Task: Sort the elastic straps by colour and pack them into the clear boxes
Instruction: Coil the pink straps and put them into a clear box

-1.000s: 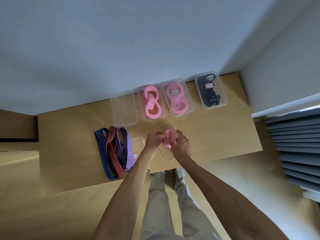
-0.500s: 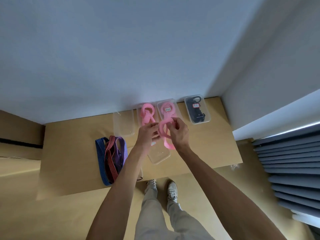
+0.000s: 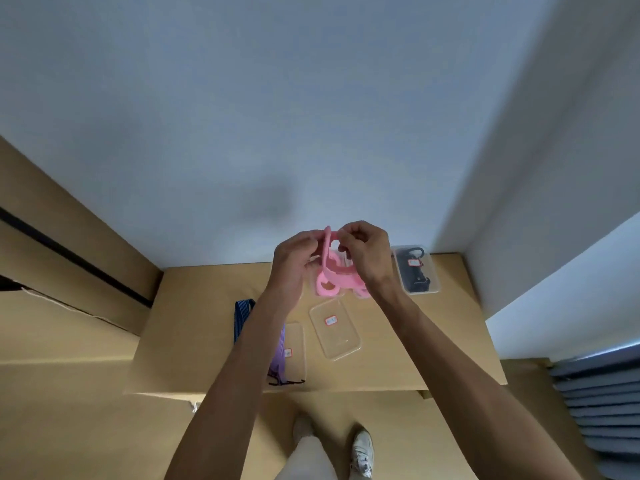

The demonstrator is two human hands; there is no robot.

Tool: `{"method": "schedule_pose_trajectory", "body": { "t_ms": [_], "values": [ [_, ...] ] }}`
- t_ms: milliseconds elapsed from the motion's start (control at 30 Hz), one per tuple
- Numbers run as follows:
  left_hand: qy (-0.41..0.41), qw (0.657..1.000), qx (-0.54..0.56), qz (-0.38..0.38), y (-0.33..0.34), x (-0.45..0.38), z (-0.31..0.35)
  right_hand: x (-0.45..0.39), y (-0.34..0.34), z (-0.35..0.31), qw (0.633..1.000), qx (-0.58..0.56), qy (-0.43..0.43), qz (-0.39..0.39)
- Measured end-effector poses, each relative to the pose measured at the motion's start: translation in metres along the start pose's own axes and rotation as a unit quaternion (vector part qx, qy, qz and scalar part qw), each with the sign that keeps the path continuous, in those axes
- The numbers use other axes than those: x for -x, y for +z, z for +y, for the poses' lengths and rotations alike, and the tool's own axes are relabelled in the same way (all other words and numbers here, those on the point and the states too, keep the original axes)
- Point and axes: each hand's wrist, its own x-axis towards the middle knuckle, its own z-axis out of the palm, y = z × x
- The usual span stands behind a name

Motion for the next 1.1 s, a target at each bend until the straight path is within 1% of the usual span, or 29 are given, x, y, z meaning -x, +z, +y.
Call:
{"method": "schedule_pose_trajectory", "body": {
  "t_ms": [100, 200, 267, 333, 467, 567, 767, 933, 1000, 1100],
  "values": [
    [0.033, 0.997, -0.024, 0.065, 0.004, 0.008, 0.006, 0.006, 0.01, -0.012, 0.999, -0.025, 0.002, -0.035],
    [0.086, 0.976, -0.148, 0.132, 0.0, 0.009, 0.008, 0.008, 0.023, -0.02, 0.996, -0.053, 0.002, -0.07],
    [0.088, 0.96, -0.214, 0.16, -0.006, 0.007, 0.01, 0.009, 0.032, -0.023, 0.992, -0.075, 0.002, -0.097],
    [0.074, 0.95, -0.245, 0.178, -0.016, 0.004, 0.013, 0.007, 0.042, -0.025, 0.989, -0.097, 0.003, -0.115],
    [0.035, 0.955, -0.248, 0.155, -0.042, -0.008, 0.017, 0.001, 0.066, -0.025, 0.989, -0.093, 0.004, -0.114],
    [0.029, 0.962, -0.237, 0.133, -0.055, -0.015, 0.019, -0.003, 0.078, -0.019, 0.988, -0.117, 0.002, -0.1],
    [0.01, 0.983, -0.161, 0.087, -0.061, -0.021, 0.02, -0.006, 0.086, -0.009, 0.971, -0.217, 0.023, -0.099],
    [-0.029, 0.989, -0.126, 0.075, -0.057, -0.028, 0.019, -0.007, 0.083, -0.009, 0.961, -0.256, 0.048, -0.097],
    [-0.029, 0.987, -0.134, 0.09, -0.055, -0.032, 0.015, -0.007, 0.081, -0.009, 0.971, -0.218, 0.045, -0.083],
    [0.003, 0.979, -0.174, 0.11, -0.051, -0.034, 0.011, -0.006, 0.08, -0.004, 0.997, -0.07, 0.006, -0.04]
  ]
}}
